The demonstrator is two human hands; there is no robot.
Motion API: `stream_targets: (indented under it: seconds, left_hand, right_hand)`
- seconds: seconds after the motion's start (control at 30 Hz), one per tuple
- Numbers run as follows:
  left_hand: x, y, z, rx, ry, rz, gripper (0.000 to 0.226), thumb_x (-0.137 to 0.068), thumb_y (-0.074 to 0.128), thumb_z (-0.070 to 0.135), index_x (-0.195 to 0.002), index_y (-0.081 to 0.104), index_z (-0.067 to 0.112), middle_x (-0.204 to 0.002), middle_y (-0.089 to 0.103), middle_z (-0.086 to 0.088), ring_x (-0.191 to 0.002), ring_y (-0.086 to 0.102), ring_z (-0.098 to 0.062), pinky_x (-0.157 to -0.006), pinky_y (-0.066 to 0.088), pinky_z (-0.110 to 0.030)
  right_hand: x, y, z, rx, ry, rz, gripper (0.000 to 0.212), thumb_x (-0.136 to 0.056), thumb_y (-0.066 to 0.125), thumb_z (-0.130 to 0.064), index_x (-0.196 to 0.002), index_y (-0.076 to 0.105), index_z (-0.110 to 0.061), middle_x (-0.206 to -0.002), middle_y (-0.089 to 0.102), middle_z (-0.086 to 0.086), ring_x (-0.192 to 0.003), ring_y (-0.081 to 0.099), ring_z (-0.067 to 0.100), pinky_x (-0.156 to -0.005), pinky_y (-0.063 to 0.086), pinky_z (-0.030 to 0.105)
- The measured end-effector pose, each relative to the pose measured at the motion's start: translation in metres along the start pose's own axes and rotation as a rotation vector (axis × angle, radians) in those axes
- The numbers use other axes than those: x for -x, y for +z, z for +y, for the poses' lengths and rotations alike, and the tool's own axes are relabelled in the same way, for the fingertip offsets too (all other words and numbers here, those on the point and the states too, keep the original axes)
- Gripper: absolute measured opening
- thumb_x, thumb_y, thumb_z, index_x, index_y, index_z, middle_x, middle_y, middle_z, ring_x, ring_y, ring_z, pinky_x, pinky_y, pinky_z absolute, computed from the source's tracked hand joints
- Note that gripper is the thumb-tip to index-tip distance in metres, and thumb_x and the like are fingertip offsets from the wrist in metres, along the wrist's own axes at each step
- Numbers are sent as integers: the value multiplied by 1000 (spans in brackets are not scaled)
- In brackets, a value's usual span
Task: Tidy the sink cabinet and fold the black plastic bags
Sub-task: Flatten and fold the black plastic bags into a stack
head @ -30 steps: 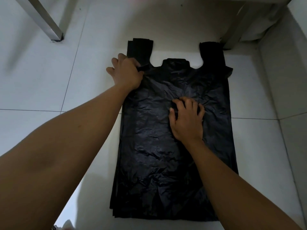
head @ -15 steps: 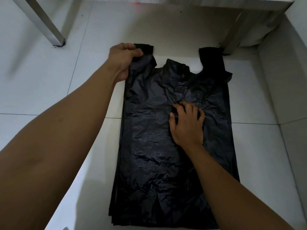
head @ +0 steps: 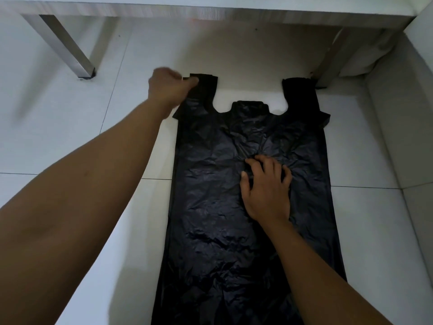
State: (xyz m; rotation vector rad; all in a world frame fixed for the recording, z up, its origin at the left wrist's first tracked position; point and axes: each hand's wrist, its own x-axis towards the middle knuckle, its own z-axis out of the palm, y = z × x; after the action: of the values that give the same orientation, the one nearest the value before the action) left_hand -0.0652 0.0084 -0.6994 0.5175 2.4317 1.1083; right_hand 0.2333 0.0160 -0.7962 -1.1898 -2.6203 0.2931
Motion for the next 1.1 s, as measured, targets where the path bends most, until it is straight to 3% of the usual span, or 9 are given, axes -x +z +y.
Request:
stream_targets:
  seconds: [0.1, 0.23, 0.37, 0.47, 0.57, 0.73, 0.8, 0.9, 1.1]
  left_hand:
    - [4, 11, -23, -378, -40, -140, 72, -75, 76, 65, -108, 61, 3, -104, 63, -9, -94, 62, -25, -75, 48, -31]
    - [13, 21, -28, -649, 62, -80, 57, -76, 81, 54, -114, 66, 14, -114, 67, -8, -105, 63, -28, -95, 47, -43]
    - [18, 27, -24, -175, 93, -57, 20, -77, 77, 31, -82, 66, 15, -87, 67, -2, -87, 65, -22, -83, 54, -36]
    - [15, 27, -18, 226, -15, -94, 22, -82, 73, 18, -96, 68, 1, -94, 69, -12, -85, 67, -22, -81, 59, -36]
    - [11, 24, -12, 422, -56, -136, 30, -87, 68, 5, -115, 58, 4, -108, 66, -12, -95, 68, -25, -84, 61, -38]
    - [6, 21, -11, 407, 139, -211, 60, -88, 69, -5, -133, 46, 26, -113, 67, -6, -96, 68, -9, -81, 58, -19]
    - [2, 20, -11, 299, 214, -213, 57, -89, 65, -8, -138, 54, 19, -124, 64, -3, -111, 62, -6, -87, 50, -8]
    - [-5, 19, -12, 223, 222, -166, 48, -91, 59, -11, -135, 61, 7, -132, 60, -4, -117, 59, -13, -96, 49, -13]
    - [-16, 9, -19, 5, 303, -138, 64, -96, 53, -3, -155, 34, 12, -166, 19, -2, -147, 30, -18, -117, 27, -23]
  right_hand:
    - [0, 0, 0, 3, 5, -13, 35, -100, 44, -40, -130, 56, -25, -134, 50, -2, -130, 41, 20, -113, 24, 52]
    - [0, -1, 0, 7, 4, -10, 35, -100, 43, -40, -129, 56, -25, -134, 50, -2, -129, 41, 20, -114, 23, 51]
    - [-1, -1, 0, 13, 4, -13, 35, -100, 43, -40, -129, 56, -24, -134, 50, -2, -128, 42, 21, -114, 23, 51]
    - [0, 0, 0, 23, 6, -15, 36, -100, 41, -41, -129, 55, -25, -134, 50, -1, -128, 42, 21, -114, 23, 52]
    - [0, 0, 0, 33, 7, -10, 38, -100, 39, -42, -129, 55, -24, -134, 50, -1, -127, 43, 21, -114, 24, 52]
    - [0, 0, 0, 31, 10, -13, 38, -100, 38, -42, -128, 56, -25, -134, 50, -1, -128, 43, 20, -114, 23, 51]
    - [0, 1, 1, 29, 8, -14, 38, -100, 38, -42, -129, 56, -25, -134, 50, -1, -128, 42, 20, -115, 23, 51]
    - [0, 1, 1, 22, 7, -17, 38, -100, 38, -42, -130, 55, -25, -135, 50, -2, -129, 42, 20, -115, 21, 51]
    - [0, 1, 1, 21, 9, -26, 38, -100, 38, -42, -131, 55, -25, -135, 49, -2, -130, 41, 20, -115, 21, 51]
